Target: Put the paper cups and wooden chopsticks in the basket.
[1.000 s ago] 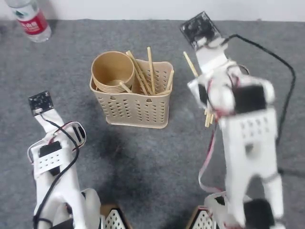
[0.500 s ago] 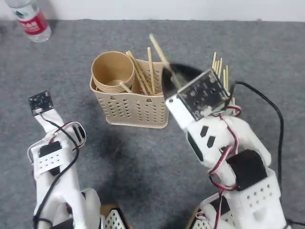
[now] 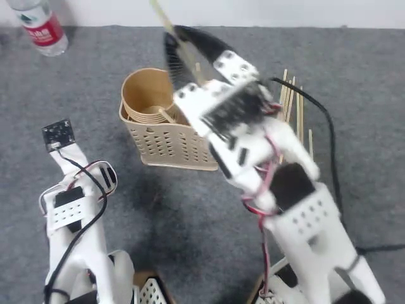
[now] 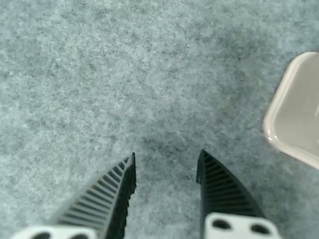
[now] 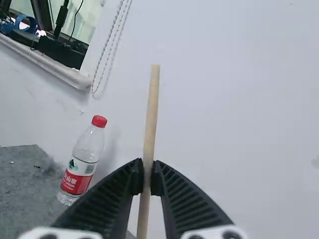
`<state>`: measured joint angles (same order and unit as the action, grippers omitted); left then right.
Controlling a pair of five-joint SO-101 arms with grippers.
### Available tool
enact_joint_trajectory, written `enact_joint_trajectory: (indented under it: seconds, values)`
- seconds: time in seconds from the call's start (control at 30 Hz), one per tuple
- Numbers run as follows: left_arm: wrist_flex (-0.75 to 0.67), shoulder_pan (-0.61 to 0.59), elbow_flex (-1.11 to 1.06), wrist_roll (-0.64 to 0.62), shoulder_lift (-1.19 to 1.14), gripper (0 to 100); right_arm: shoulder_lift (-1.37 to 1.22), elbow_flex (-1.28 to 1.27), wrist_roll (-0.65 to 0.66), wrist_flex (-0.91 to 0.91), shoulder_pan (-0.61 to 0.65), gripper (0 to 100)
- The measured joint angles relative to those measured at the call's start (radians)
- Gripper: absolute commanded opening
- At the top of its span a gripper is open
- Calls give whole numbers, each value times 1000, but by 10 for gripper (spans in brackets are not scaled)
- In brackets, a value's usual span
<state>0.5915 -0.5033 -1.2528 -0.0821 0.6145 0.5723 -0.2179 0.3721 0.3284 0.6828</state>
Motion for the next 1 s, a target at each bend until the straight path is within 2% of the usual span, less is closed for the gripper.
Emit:
enact_joint_trajectory:
  seconds: [0.17,0.33,0.47,0.83,1.0]
  values:
    - [0,0,0,0,0,192,-172,43,0,-55,-11,6]
    - [0,0,0,0,0,192,-238,43,0,-75,-68,17]
    - [0,0,0,0,0,192,-233,23,0,-75,-71,154]
    - [0,0,0,0,0,192,-132,-46,-49,-38,-80,143]
    - [0,0,0,0,0,192,-58,-46,-87,92,-206,157]
